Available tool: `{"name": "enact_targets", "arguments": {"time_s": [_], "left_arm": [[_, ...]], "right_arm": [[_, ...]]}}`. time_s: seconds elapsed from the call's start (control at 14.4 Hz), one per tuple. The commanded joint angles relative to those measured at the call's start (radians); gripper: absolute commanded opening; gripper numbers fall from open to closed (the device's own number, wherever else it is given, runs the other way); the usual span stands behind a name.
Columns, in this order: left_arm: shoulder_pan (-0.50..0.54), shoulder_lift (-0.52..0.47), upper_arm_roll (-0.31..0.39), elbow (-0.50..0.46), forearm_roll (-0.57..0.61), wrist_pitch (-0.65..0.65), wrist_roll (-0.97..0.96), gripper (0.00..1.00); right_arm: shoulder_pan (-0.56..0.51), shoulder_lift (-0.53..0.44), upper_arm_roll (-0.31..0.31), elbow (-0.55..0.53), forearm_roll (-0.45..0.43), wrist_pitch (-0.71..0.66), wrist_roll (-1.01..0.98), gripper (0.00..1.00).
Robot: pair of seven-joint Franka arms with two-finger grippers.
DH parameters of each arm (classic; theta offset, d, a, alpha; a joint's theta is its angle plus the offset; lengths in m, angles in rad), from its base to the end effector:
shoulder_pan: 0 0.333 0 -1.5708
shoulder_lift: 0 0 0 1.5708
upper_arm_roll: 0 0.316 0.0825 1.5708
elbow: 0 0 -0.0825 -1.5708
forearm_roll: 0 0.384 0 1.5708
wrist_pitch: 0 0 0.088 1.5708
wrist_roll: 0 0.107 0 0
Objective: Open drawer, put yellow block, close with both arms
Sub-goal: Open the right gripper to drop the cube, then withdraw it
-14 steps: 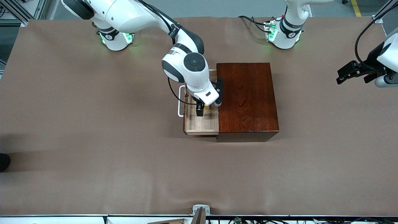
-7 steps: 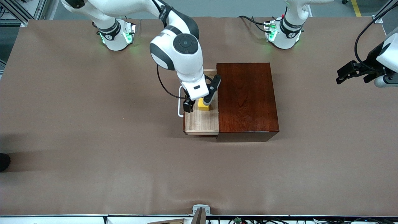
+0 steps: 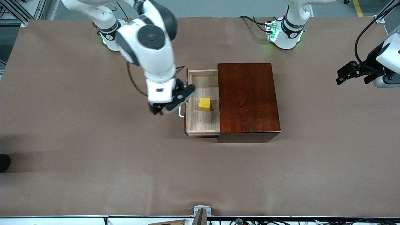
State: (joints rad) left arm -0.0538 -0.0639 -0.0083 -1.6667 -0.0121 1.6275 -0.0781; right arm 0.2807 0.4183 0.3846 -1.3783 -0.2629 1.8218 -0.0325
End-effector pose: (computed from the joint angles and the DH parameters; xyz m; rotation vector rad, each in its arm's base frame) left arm 0.5381 -0.0348 0.6190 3.1280 0.0259 0.0373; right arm 0.5778 0.3680 0.4943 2.8600 1.0794 0.1295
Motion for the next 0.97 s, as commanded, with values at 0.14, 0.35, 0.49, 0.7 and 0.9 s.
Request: {"name": "enact_targets", "arguments": {"time_s": [0.14, 0.35, 0.49, 0.7, 0.9], "left_arm": [[-0.003, 0.015, -0.047, 0.032, -0.019, 0.0, -0.014, 1.0], [-0.005, 0.016, -0.132, 0.032, -0.019, -0.001, -0.016, 1.0], [-0.005, 0.018, -0.237, 0.032, -0.019, -0.001, -0.022, 1.0], [-0.005, 0.016, -0.398, 0.032, -0.017, 0.005, -0.028, 1.0], [-0.008, 0.025, -0.53, 0.036, -0.017, 0.05, -0.016, 1.0]], "right_arm": [[-0.159, -0.101, 0.02, -0.024, 0.099, -0.146, 0.0, 1.0], [-0.218, -0.163, 0.004, -0.036, 0.137, -0.199, -0.003, 1.0], [-0.201, -0.193, -0.105, -0.041, 0.149, -0.254, 0.006, 1.0], [-0.179, -0.248, -0.283, -0.041, 0.163, -0.305, 0.011, 1.0], [-0.184, -0.302, -0.364, -0.047, 0.165, -0.348, 0.049, 1.0]]}}
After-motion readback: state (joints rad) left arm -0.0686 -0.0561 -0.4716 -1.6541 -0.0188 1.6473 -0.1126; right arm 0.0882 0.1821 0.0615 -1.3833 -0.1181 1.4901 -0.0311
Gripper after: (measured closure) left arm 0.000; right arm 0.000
